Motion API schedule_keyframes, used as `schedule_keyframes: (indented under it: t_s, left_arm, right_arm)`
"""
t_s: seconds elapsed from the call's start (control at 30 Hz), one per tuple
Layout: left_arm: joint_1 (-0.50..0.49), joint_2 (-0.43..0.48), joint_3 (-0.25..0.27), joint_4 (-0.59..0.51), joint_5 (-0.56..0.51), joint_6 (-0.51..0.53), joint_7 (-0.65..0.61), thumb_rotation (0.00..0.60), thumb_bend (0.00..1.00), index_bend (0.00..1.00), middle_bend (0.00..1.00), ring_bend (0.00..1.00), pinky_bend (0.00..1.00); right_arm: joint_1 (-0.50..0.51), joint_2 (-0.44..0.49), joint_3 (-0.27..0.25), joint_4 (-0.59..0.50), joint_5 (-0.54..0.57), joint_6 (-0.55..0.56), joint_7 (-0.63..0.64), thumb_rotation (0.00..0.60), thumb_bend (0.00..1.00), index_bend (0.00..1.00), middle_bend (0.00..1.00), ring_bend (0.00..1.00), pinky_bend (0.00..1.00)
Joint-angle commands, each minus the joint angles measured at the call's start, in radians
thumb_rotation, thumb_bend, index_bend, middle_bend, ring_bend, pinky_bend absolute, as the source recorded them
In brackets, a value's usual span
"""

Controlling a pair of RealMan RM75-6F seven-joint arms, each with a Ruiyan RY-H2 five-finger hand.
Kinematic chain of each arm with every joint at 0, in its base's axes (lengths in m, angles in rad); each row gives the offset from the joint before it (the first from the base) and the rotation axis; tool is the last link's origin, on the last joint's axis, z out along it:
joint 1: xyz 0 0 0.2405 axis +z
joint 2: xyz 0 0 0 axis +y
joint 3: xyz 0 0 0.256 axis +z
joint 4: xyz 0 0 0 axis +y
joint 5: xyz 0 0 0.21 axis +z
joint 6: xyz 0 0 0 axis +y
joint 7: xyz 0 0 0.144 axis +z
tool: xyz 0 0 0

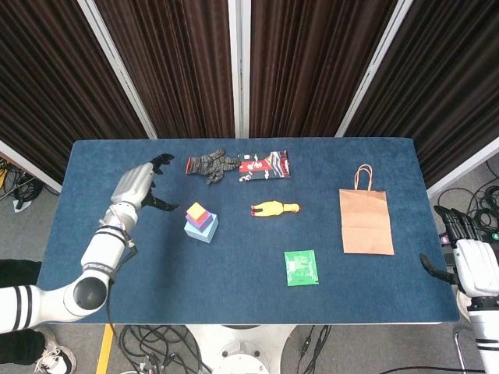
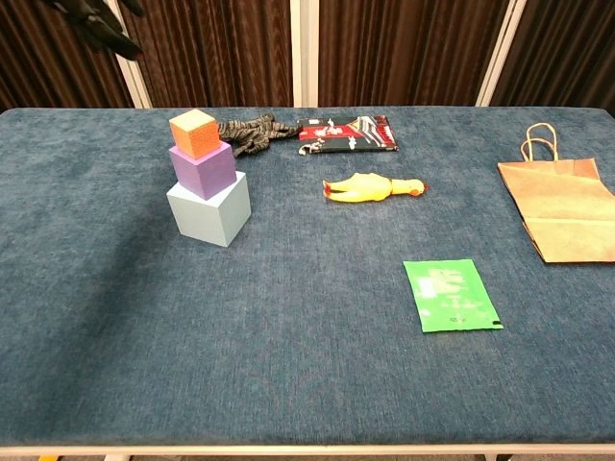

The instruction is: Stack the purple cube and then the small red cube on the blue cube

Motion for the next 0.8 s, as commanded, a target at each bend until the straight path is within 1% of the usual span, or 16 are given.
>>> schedule_keyframes:
  t_s: [0.03,0.07,0.1,0.17,0.2,0.27,0.3,0.4,0.5,0.57,0.7,0.8]
  left_arm:
    - [0.217,-0.007,0.042,0.096,0.318,0.098,-0.247,0.6,0.16,0.26,0.29,0.27,0.43]
    - [0.245,-0.018,0.064,0.127,0.373,0.115,-0.267,0.6,0.17,0.26,0.29,0.27,0.42]
    - [0.28,-0.03,0.098,0.163,0.447,0.136,-0.284,0.6,0.18,0.26,0.29,0.27,0.41]
    - [0.324,-0.048,0.156,0.219,0.569,0.171,-0.287,0.6,0.2,0.26,0.29,0.27,0.39]
    - [0.35,-0.064,0.199,0.262,0.66,0.208,-0.268,0.6,0.2,0.26,0.29,0.27,0.37]
    - [0.384,-0.098,0.26,0.336,0.807,0.282,-0.226,0.6,0.19,0.26,0.29,0.26,0.35]
    - [0.406,-0.128,0.294,0.392,0.896,0.336,-0.197,0.6,0.19,0.26,0.29,0.25,0.34]
    - [0.441,-0.194,0.357,0.521,1.049,0.412,-0.13,0.6,0.19,0.26,0.28,0.22,0.31]
    - [0.464,-0.228,0.394,0.589,1.115,0.42,-0.084,0.6,0.17,0.24,0.26,0.2,0.28]
    - [0.479,-0.231,0.405,0.582,1.117,0.404,-0.066,0.6,0.16,0.24,0.26,0.19,0.28]
    - [0.528,-0.229,0.428,0.535,1.112,0.392,-0.022,0.6,0.16,0.23,0.26,0.19,0.27]
    - [0.558,-0.234,0.437,0.531,1.114,0.392,0.001,0.6,0.16,0.22,0.26,0.19,0.27]
  right_arm:
    - [0.0,-0.001,-0.001,-0.001,0.0,0.0,-0.005,0.6,0.23,0.0,0.07,0.0,0.0]
    - [0.0,-0.002,-0.001,-0.001,0.001,-0.001,-0.007,0.6,0.23,0.0,0.07,0.0,0.0]
    - [0.001,-0.003,0.0,-0.002,0.004,-0.002,-0.011,0.6,0.23,0.0,0.07,0.0,0.0]
    - [0.003,-0.005,0.0,-0.003,0.007,-0.004,-0.019,0.6,0.23,0.0,0.07,0.0,0.0]
    - [0.004,-0.007,0.0,-0.004,0.008,-0.006,-0.024,0.6,0.23,0.0,0.07,0.0,0.0]
    - [0.005,-0.009,-0.001,-0.006,0.009,-0.009,-0.031,0.6,0.23,0.0,0.07,0.0,0.0]
    - [0.007,-0.011,-0.002,-0.007,0.01,-0.012,-0.036,0.6,0.23,0.0,0.07,0.0,0.0]
    - [0.009,-0.015,-0.004,-0.008,0.011,-0.017,-0.045,0.6,0.23,0.0,0.07,0.0,0.0]
    - [0.012,-0.021,-0.008,-0.005,0.008,-0.023,-0.055,0.6,0.23,0.0,0.07,0.0,0.0]
    - [0.013,-0.022,-0.01,-0.005,0.005,-0.024,-0.058,0.6,0.23,0.0,0.07,0.0,0.0]
    - [0.01,-0.025,-0.01,-0.004,-0.007,-0.01,-0.06,0.6,0.23,0.0,0.07,0.0,0.0]
    - [0.013,-0.027,-0.011,-0.005,-0.008,-0.014,-0.07,0.6,0.23,0.0,0.07,0.0,0.0]
